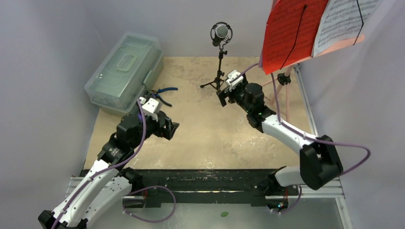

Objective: Pack up the instrument practice props
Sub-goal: Pick up the microphone stand with the microphone from the center of the board.

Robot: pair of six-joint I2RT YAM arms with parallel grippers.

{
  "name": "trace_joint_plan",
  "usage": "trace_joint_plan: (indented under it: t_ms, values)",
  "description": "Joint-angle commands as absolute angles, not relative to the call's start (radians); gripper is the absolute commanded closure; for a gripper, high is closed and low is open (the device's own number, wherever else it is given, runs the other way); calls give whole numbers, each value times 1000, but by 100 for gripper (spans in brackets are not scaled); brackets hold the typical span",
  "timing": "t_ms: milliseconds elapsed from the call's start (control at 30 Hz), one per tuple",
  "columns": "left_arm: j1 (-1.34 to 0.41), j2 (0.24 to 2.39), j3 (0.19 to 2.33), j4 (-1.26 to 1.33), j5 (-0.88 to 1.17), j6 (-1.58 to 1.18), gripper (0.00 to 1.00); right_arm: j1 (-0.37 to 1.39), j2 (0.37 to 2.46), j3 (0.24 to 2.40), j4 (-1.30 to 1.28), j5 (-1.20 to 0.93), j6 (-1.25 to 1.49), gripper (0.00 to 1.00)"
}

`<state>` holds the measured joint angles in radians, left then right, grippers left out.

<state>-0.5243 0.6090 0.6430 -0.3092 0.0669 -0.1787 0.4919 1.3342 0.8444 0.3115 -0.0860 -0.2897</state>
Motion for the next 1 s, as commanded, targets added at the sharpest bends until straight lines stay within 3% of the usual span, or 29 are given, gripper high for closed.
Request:
trace_joint_plan:
  t_ms: [0,300,433,967]
  values:
    - [-517,597,640,-291,69,-162,0,500,1454,821,769,77,-142,1]
    - [-517,596,640,-293,74,-162,1,503,1716,927,1076,222,-79,1]
    - [-515,597,640,-293,73,-161,1,503,1814,887,1343,166,-101,12]
    - [-512,609,639,-291,76,-160,1,488,1996,1072,1332,251,-102,27]
